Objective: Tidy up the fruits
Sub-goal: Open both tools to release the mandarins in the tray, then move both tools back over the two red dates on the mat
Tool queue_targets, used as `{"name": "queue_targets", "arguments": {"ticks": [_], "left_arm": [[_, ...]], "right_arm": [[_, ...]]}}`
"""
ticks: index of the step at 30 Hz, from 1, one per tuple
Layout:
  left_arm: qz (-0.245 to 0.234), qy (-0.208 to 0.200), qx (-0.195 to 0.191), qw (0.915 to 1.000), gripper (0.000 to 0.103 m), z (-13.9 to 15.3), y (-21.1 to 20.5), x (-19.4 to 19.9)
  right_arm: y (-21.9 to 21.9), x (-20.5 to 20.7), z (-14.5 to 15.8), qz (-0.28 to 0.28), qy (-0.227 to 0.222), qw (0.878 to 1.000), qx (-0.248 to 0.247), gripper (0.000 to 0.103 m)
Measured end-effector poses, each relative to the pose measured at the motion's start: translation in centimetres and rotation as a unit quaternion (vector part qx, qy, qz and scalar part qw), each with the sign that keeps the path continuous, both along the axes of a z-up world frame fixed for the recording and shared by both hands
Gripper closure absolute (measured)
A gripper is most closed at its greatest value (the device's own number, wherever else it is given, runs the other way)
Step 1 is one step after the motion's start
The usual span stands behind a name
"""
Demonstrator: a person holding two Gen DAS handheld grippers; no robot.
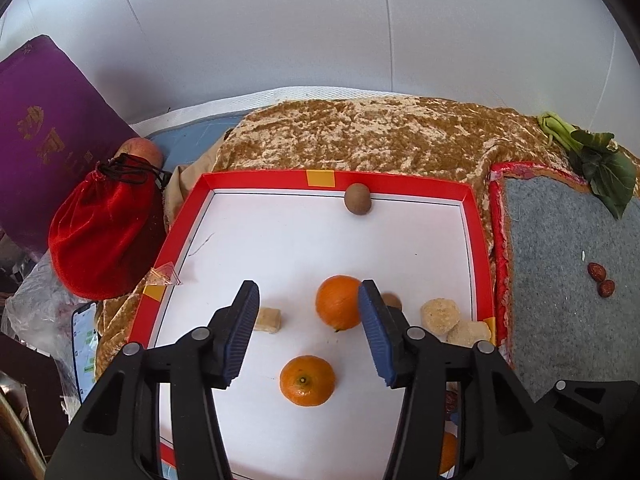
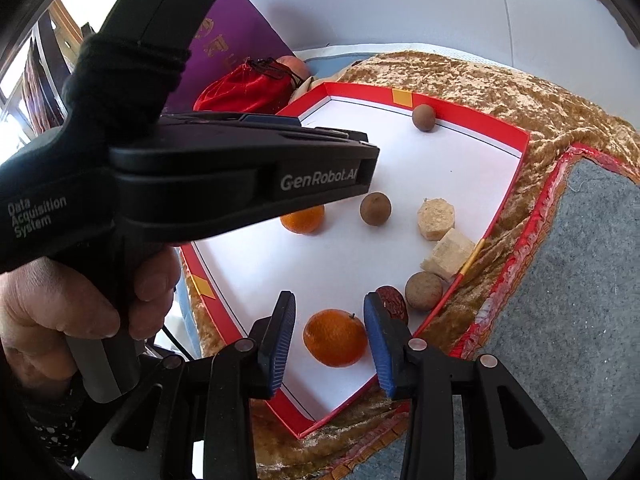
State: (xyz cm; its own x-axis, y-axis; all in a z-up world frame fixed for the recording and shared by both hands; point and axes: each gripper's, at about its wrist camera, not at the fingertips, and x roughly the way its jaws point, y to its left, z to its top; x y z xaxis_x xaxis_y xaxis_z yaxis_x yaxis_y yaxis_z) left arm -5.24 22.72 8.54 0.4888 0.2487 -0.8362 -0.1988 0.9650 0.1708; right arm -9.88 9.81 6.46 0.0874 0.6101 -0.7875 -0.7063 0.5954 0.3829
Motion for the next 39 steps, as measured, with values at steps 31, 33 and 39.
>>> {"name": "queue_targets", "arguments": {"ticks": [31,33,39], "left_arm": [[-0.010,-0.012,0.005,0.9999,0.031,0.6,-4.8,2.7],[-0.012,-0.012,0.005,0.9998,0.031,0.6,-5.2,2.9],[-0.027,-0.015,0.008,0.9995,0.031,0.8,-7.1,3.5]], "right_arm": [[-7.2,4.6,2.8,-0.105,0.012,0.994,0.026,0.057],[-7.9,4.8,2.9,-0.111,0.012,0.993,0.026,0.057],[-10.6,5.9,3.3,-0.138,0.010,0.990,0.031,0.057]]}}
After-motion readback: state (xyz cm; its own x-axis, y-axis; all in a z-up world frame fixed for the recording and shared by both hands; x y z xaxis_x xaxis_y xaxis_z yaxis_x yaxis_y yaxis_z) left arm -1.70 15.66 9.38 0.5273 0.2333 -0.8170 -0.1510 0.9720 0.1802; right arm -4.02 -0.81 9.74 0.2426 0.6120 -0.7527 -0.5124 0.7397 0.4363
